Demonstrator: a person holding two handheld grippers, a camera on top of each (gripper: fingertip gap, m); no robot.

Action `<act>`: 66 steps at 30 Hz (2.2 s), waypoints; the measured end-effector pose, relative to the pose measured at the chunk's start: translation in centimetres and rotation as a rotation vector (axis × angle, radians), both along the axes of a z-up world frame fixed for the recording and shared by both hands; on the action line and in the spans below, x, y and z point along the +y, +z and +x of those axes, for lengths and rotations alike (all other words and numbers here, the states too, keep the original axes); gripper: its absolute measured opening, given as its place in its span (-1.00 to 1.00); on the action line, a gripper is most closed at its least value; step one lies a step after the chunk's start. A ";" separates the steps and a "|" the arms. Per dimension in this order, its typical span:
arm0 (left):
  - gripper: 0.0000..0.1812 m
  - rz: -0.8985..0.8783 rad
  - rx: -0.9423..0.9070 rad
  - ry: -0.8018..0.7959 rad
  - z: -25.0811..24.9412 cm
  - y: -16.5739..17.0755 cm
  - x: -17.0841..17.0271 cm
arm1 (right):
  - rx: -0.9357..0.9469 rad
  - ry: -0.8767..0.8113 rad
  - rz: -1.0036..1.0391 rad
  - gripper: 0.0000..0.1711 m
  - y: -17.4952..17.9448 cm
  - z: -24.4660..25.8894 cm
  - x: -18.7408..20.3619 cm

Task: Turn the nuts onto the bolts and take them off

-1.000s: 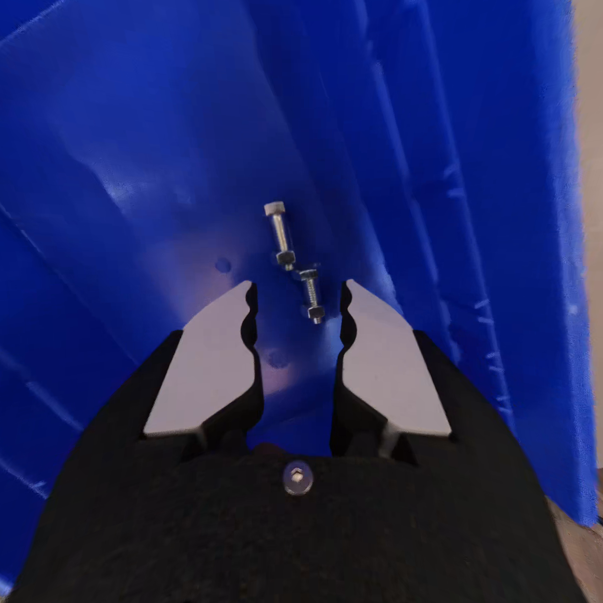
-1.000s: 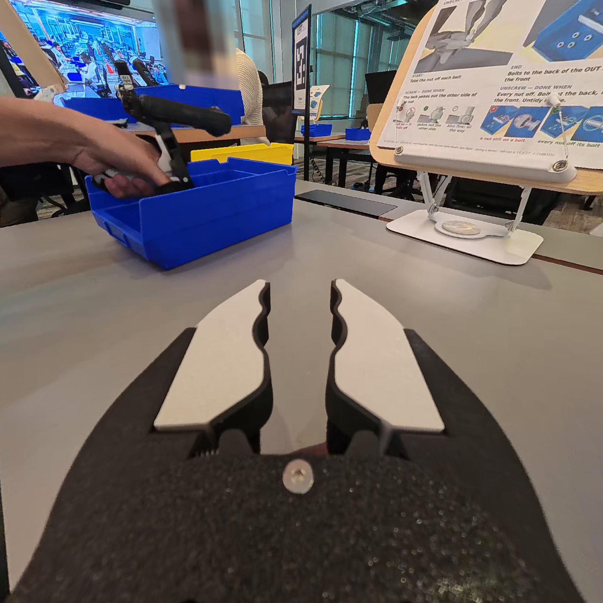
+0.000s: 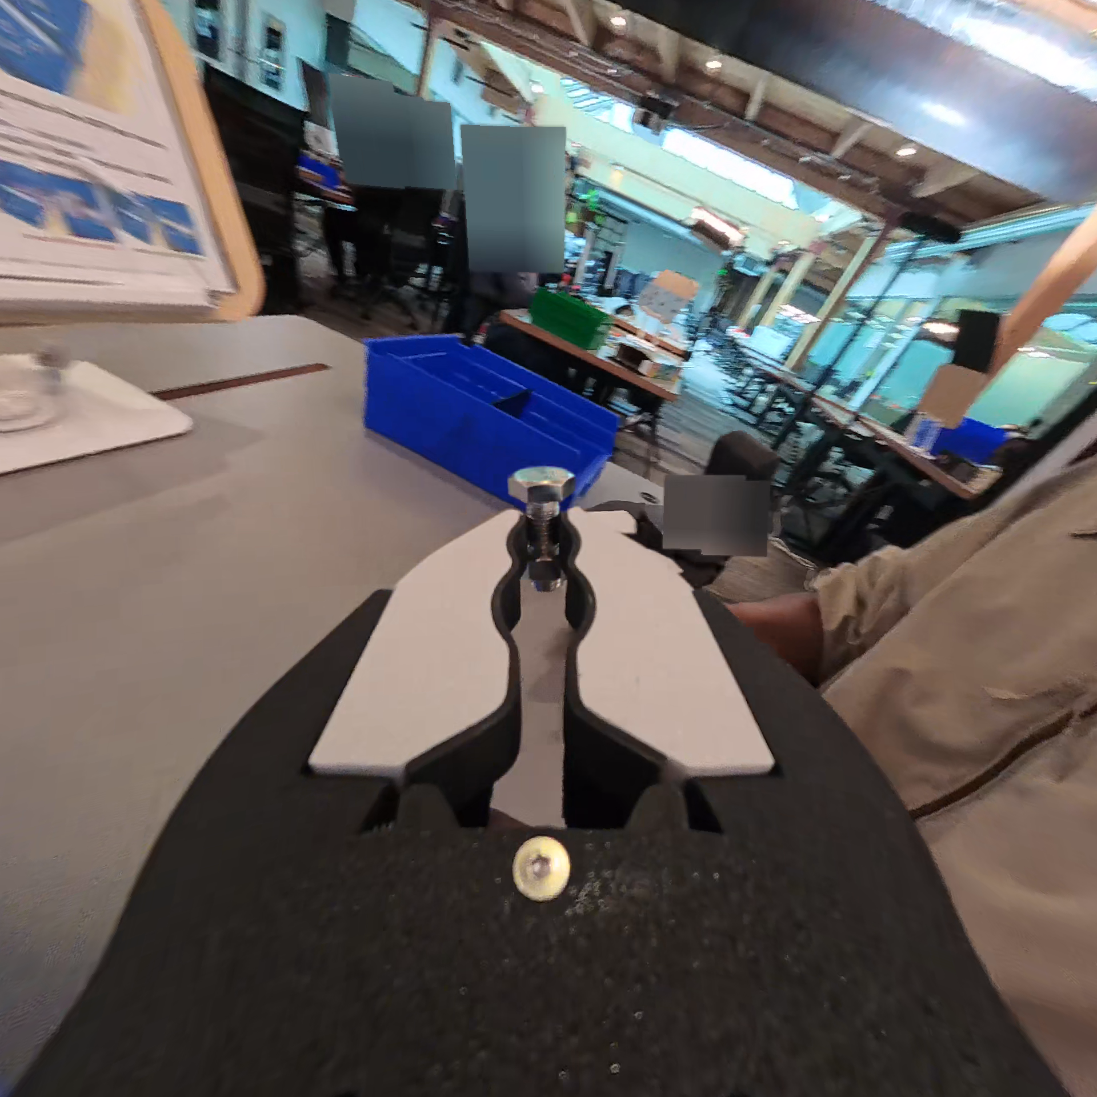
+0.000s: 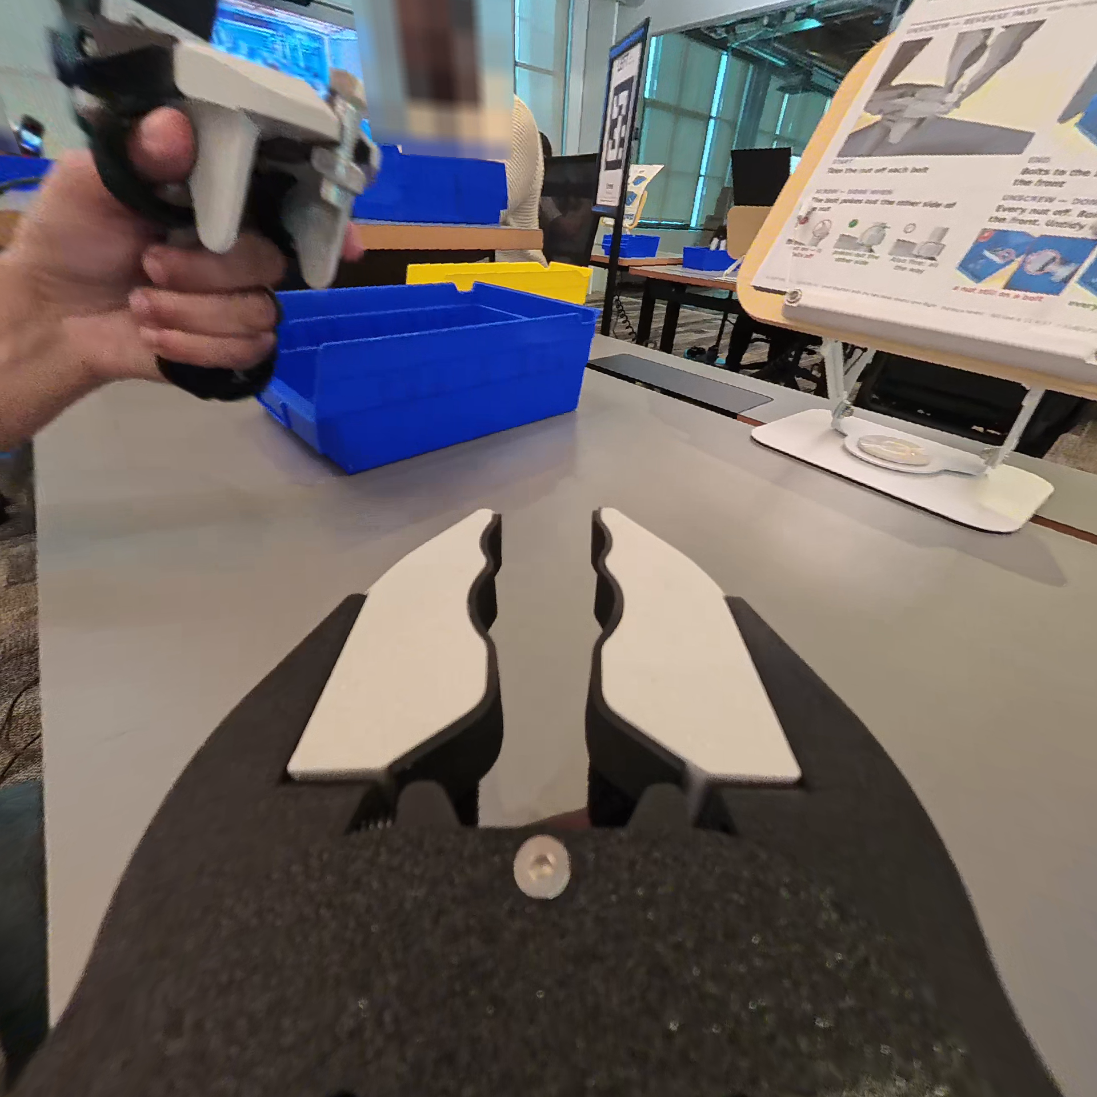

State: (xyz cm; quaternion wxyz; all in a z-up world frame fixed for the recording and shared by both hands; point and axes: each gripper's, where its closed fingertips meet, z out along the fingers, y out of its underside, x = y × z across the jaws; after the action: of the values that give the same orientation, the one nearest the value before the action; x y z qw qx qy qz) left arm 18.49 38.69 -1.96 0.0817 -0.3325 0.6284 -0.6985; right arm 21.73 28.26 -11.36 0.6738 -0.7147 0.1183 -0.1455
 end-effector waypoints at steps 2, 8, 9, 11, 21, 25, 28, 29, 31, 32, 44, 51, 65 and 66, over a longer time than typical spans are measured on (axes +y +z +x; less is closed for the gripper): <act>-0.90 -0.053 0.009 -0.061 0.5 -0.9 -2.1 | 0.015 0.059 0.021 -0.68 0.2 -0.7 0.3; -0.90 -0.140 0.092 -0.259 2.5 -3.5 -7.1 | 0.285 0.337 0.060 -0.50 1.2 -2.9 2.1; -0.90 -0.159 0.098 -0.277 2.8 -3.7 -7.6 | 0.317 0.352 0.082 -0.50 1.7 -2.7 2.2; -0.90 -0.180 0.118 -0.306 3.3 -4.2 -8.7 | 0.355 0.378 0.086 -0.50 2.1 -2.4 2.4; -0.90 -0.207 0.142 -0.321 3.3 -5.3 -10.2 | 0.394 0.351 0.121 -0.80 1.9 -1.1 2.5; -0.90 -0.204 0.128 -0.324 3.1 -5.3 -10.6 | 0.417 0.374 0.135 -0.84 2.0 -1.3 2.3; -0.90 -0.191 0.131 -0.334 3.0 -5.6 -10.7 | 0.384 0.363 0.089 -0.84 1.6 -1.3 2.2; -0.90 -0.189 0.134 -0.340 3.0 -5.6 -10.7 | 0.378 0.366 0.077 -0.84 1.5 -1.3 2.1; -0.88 -0.184 0.148 -0.351 2.8 -5.9 -10.7 | 0.359 0.367 0.047 -0.85 1.2 -1.3 2.0; -0.82 -0.172 0.155 -0.355 2.8 -6.1 -10.7 | 0.346 0.364 0.027 -0.85 1.0 -1.2 1.9; -0.47 0.184 0.053 -0.220 3.2 -8.8 -8.6 | 0.109 0.341 -0.335 -0.86 -0.8 -0.1 0.1; -0.41 0.411 -0.057 -0.218 2.4 -10.2 -9.3 | 0.018 0.398 -0.553 -0.90 -2.7 -0.6 0.6; -0.78 0.445 -0.109 -0.322 0.5 -10.6 -9.6 | -0.020 0.524 -0.650 -0.90 -3.6 -2.4 0.3; -0.79 0.434 -0.112 -0.319 0.5 -10.4 -9.6 | -0.015 0.524 -0.637 -0.90 -3.4 -2.4 0.4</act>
State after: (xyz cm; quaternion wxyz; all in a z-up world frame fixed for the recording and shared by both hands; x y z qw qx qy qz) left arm 19.00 29.11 -12.31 0.0747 -0.1650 0.8023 -0.5688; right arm 19.36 28.61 -14.79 0.4339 -0.8925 -0.1236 -0.0032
